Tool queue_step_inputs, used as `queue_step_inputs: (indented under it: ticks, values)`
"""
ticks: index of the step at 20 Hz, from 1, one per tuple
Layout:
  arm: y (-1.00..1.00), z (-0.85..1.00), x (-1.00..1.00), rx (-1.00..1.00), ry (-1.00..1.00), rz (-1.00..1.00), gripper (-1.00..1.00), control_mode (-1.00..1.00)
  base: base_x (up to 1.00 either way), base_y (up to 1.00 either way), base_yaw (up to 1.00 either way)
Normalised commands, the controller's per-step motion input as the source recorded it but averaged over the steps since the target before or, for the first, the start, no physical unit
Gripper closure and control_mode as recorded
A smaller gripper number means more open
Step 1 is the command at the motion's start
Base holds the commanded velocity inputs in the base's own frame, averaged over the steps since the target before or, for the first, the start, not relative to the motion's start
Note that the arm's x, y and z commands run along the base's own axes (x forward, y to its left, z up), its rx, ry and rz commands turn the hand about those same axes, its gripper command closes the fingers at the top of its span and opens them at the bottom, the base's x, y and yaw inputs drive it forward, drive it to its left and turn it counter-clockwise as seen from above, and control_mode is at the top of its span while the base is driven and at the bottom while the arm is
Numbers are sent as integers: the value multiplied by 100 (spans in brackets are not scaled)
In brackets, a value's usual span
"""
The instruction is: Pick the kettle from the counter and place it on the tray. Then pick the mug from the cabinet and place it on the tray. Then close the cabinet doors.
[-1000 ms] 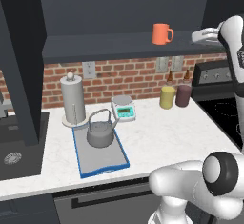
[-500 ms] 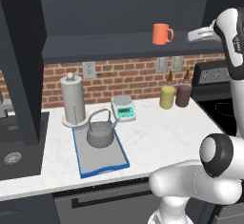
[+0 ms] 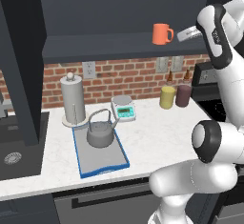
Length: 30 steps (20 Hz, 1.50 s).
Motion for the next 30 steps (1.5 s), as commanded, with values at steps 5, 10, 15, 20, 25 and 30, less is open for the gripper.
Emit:
queue_step_inputs:
  ticks: [5,10,15,20,25,30]
  values:
    - [-2,-2,36,-4,0,0,-100,-100,0,0,0]
    - [-2,-2,36,0,1,0,-100,-100,0,0,0]
    - [0,-6,33,0,0,0,-100,-100,0,0,0]
    - [-1,-8,29,0,0,0,-100,-100,0,0,0]
    - [-6,-9,27,0,0,0,-100,-100,0,0,0]
    - [0,-3,18,0,0,0,-100,-100,0,0,0]
